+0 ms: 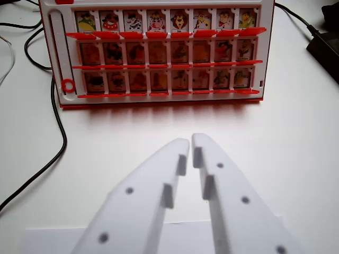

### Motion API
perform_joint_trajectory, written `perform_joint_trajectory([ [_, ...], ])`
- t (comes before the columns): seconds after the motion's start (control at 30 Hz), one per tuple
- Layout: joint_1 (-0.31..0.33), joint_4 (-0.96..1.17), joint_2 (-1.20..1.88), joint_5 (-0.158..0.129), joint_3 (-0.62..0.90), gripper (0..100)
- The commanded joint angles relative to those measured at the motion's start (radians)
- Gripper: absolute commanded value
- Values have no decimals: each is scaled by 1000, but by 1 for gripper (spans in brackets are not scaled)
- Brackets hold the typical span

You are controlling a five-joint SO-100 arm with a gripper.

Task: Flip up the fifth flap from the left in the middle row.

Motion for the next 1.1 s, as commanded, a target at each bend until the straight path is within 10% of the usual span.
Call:
perform_joint_trajectory([
  [0.0,5,-17,11,-2,-43,0],
  [0.67,14,-41,-87,2,-87,0],
  [1.07,66,-382,-341,-54,-9,0],
])
